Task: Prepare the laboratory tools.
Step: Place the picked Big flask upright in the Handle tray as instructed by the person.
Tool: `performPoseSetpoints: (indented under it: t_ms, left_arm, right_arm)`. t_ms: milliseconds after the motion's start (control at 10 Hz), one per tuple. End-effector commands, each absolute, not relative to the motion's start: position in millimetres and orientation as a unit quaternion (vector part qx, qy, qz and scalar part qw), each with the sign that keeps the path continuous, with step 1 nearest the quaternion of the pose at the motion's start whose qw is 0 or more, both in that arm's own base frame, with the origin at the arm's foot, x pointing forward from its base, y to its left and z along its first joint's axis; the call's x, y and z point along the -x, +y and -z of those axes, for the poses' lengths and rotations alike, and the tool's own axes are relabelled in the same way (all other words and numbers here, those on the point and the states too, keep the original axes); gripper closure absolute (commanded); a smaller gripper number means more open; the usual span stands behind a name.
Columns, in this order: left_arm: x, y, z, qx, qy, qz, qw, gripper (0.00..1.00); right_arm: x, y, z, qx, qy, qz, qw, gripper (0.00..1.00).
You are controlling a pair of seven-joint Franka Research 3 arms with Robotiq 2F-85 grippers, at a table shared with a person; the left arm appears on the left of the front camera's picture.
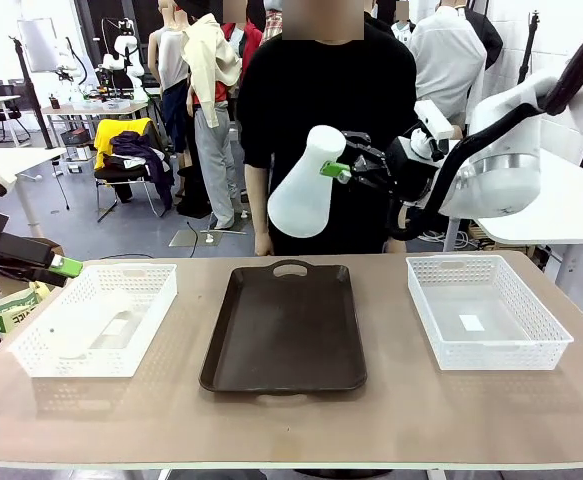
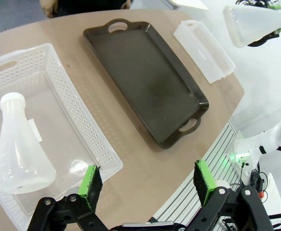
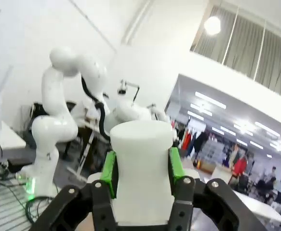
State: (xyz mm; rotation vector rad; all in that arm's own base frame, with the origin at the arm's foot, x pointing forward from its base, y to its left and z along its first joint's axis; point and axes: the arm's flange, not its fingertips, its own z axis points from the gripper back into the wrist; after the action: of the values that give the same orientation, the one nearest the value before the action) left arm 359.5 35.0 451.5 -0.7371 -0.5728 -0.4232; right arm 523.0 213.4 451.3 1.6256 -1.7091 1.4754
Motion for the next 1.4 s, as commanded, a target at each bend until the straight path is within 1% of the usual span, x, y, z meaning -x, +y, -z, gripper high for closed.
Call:
performPoseSetpoints:
  t_ms: [0,200,500,600,700,900,1000,1100,1200,1300]
  left_arm:
    - [-360,36,-448,0.361,-0.284,0.209,0.863,0.00]
    - [-360,36,-448,0.361,-0.284,0.209,0.863,0.00]
    - [-360,36,-448,0.361,-0.284,0.209,0.863,0.00]
    - [-360,36,-448,0.361,-0.284,0.209,0.863,0.00]
    - [-360,36,-448,0.361,-0.284,0.209,0.863,0.00]
    - [-360,36,-448,0.361,-0.284,0.209,0.863,0.00]
    - [-360,36,-448,0.361,-0.284,0.209,0.863,0.00]
    - [-360,36,-448,0.361,-0.284,0.209,0.863,0.00]
    - [-360,36,-448,0.361,-0.284,0.209,0.863,0.00]
    - [-360,36,-448,0.361,-0.284,0.209,0.863,0.00]
  right_arm:
    - [-544,224,-439,-0.615,-0.609,-0.464,0.188,1.00]
    - [-560,238,-417,-0.664,-0.579,-0.421,0.214,1.00]
    - [-568,265,-389,-0.694,-0.527,-0.429,0.238,1.00]
    - [-569,275,-375,-0.697,-0.514,-0.433,0.249,1.00]
    - [-570,283,-367,-0.689,-0.504,-0.446,0.271,1.00]
    - [-571,295,-359,-0.662,-0.484,-0.476,0.317,1.00]
    - [-574,297,-359,-0.653,-0.480,-0.485,0.329,1.00]
    - [-578,298,-360,-0.644,-0.481,-0.489,0.338,1.00]
    - [-565,294,-349,-0.659,-0.497,-0.471,0.312,1.00]
    - [-565,294,-349,-0.659,-0.497,-0.471,0.312,1.00]
